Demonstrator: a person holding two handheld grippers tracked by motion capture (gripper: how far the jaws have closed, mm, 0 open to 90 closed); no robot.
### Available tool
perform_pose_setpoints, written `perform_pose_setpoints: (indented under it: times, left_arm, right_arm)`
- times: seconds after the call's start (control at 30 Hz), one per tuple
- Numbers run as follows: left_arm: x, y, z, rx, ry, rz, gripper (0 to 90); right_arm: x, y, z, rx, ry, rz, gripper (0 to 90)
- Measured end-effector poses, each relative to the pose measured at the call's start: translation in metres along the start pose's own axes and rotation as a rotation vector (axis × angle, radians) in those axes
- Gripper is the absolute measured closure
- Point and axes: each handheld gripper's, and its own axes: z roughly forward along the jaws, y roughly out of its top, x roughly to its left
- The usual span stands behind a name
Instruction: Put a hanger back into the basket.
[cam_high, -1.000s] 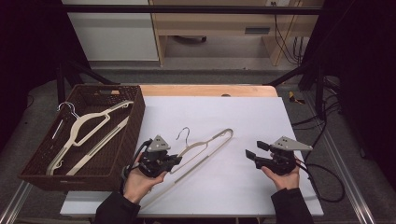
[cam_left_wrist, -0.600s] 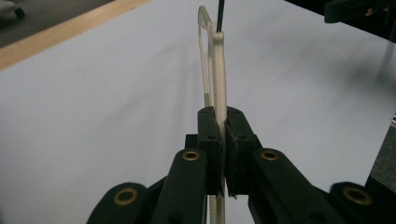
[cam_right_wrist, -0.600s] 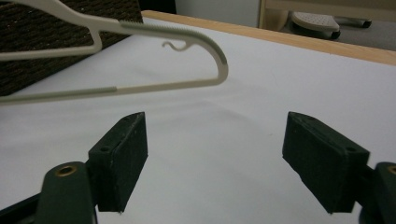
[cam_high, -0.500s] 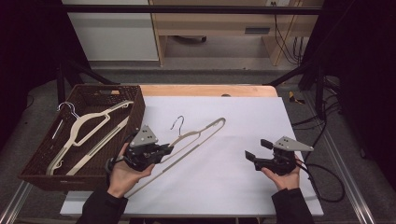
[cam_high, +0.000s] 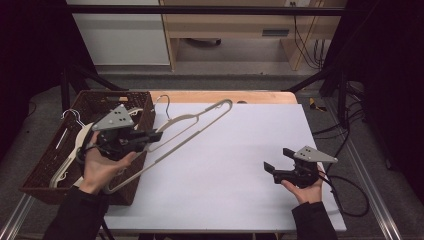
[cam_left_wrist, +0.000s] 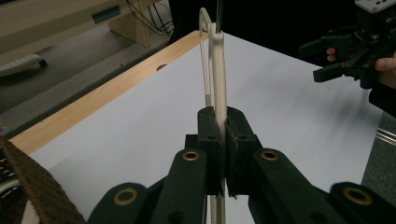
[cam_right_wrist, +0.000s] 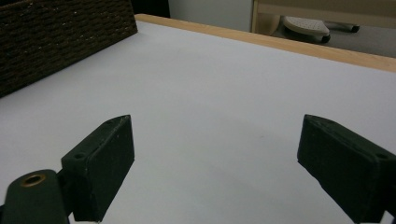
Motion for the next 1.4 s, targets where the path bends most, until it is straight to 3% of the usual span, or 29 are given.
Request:
perform_pose_setpoints:
  times: [0.13,0.27,0.6,0.87,1.17,1.4]
  left_arm:
    - [0.016,0.002,-0.014,-0.017,0.017,0.020,86.4]
    - [0.034,-0.001,-0.026,-0.030,0.045,0.008,86.4]
    - [0.078,-0.019,-0.058,-0.051,0.125,-0.050,86.4]
    - [0.115,-0.046,-0.078,-0.024,0.189,-0.126,86.4]
    - [0.140,-0.072,-0.094,-0.007,0.214,-0.147,86.4]
    - [0.155,-0.090,-0.095,0.023,0.236,-0.172,86.4]
  right_arm:
    - [0.000,0.000,0.000,-0.001,-0.013,0.001,8.7]
    - [0.000,0.000,-0.001,-0.004,-0.013,-0.003,7.9]
    - [-0.001,0.000,-0.001,0.003,-0.014,0.001,6.2]
    - [0.000,0.000,0.000,0.010,-0.016,0.001,6.1]
    - [0.000,-0.001,0.001,0.014,-0.019,-0.004,5.9]
    - [0.000,-0.001,0.002,0.020,-0.021,-0.003,5.9]
